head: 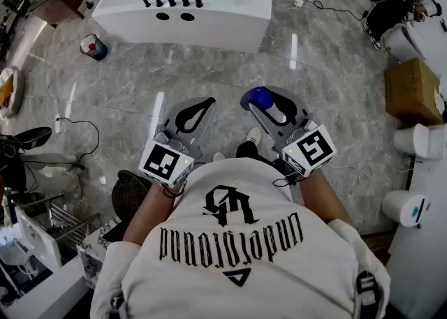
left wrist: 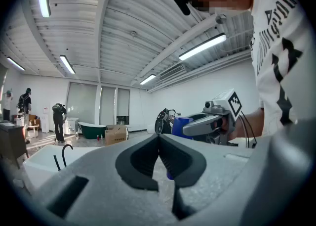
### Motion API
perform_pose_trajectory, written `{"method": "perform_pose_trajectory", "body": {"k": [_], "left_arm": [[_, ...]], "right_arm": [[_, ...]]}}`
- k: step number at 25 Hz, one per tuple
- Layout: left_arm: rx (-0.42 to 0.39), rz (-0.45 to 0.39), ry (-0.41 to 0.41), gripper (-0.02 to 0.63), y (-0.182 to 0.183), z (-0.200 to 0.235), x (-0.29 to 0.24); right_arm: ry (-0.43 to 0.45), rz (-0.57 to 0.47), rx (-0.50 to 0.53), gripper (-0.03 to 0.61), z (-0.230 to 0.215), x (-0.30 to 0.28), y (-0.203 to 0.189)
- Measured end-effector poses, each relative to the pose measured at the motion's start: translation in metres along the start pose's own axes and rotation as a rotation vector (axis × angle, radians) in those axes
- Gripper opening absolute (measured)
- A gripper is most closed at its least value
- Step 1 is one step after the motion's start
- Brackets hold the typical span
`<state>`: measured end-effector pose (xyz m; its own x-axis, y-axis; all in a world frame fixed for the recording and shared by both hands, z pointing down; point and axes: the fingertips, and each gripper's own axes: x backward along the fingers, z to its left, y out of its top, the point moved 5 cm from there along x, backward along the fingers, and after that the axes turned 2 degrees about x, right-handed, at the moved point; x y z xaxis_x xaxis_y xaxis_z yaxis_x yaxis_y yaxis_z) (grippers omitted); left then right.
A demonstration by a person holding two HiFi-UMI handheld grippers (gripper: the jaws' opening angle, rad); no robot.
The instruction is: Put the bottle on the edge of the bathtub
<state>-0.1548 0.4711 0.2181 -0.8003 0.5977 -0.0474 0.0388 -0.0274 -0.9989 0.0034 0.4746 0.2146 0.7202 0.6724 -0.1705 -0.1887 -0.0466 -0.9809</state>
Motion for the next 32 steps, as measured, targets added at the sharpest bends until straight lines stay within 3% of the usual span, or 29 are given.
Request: {"method": "perform_pose_trajectory", "body": {"k": [13,24,32], "left_arm": [[0.046,0.029,0.025,0.015,-0.017,0.020,-0.026],[0.052,0.052,0.040,0.015,-0.018,0.036,-0.126],[0.072,0.074,0.102,0.015,-0.022,0.044,-0.194]], "right_arm": [[-0.003,0.012,-0.005,0.156,-0.032,-0.007,-0.012],[0.020,0.007,-0.032,0.156,-0.131,0.000,-0.029],[0.059,0.007,-0.044,0.156,-0.211,0.011,-0.039]]}}
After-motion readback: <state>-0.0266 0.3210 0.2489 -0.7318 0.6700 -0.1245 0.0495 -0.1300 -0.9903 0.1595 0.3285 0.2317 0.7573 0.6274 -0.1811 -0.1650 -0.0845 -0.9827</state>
